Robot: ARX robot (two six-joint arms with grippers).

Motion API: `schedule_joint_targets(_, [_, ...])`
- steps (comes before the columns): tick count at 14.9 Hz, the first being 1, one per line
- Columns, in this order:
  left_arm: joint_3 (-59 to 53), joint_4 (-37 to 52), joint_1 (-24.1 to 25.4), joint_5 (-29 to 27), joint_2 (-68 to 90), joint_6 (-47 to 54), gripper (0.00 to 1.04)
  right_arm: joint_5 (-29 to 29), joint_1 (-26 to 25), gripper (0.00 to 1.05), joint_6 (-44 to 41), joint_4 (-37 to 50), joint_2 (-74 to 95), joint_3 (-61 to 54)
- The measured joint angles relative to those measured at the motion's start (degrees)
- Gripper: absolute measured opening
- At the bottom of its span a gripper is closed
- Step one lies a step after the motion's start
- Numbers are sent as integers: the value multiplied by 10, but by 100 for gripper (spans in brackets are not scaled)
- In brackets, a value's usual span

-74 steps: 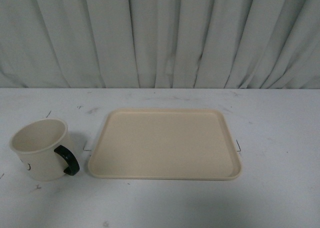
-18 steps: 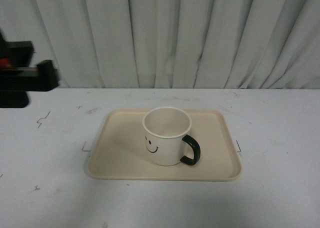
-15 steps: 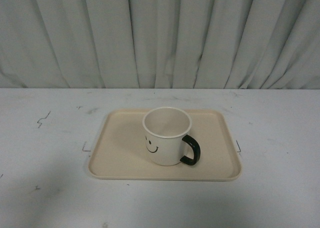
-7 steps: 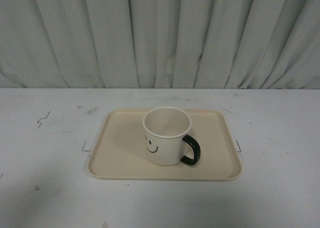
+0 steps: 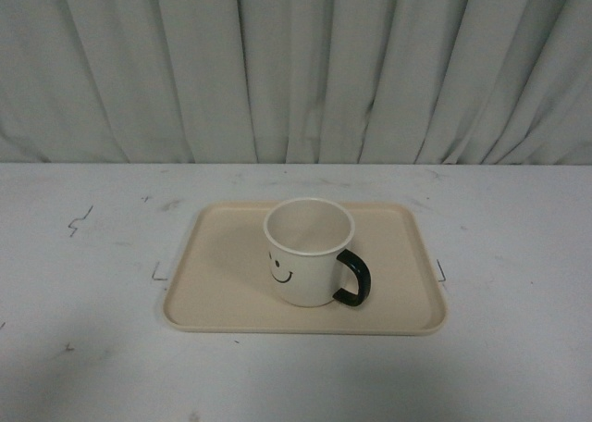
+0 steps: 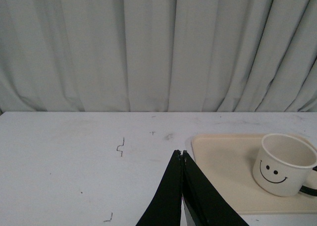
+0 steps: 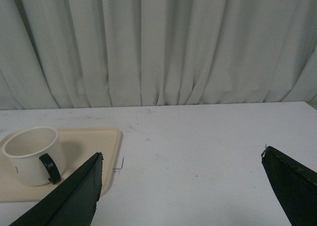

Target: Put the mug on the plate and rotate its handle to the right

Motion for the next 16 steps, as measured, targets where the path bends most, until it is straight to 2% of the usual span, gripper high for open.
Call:
schedule_joint_targets(4, [0, -42, 0, 0, -42, 0, 2, 0, 0, 98, 0, 0, 0, 0])
schedule_joint_targets(5, [0, -130, 0, 2, -98, 0, 2, 0, 0, 98, 0, 0, 0, 0])
schedule_joint_targets(9, [0, -137, 0, 0, -132, 0, 3, 0, 0, 98, 0, 0, 0, 0])
schedule_joint_targets(12, [0, -140, 0, 0, -132, 0, 39, 0, 0, 98, 0, 1, 0, 0])
schedule_joint_targets(14, [0, -139, 0, 0, -132, 0, 63, 20, 46, 98, -23, 172, 155, 28])
schedule_joint_targets(15, [0, -139, 0, 0, -132, 0, 74, 15, 71, 98, -41, 269, 284, 70])
schedule_joint_targets(16, [0, -139, 0, 0, -132, 0, 86, 23, 90, 98, -64, 328, 384, 117])
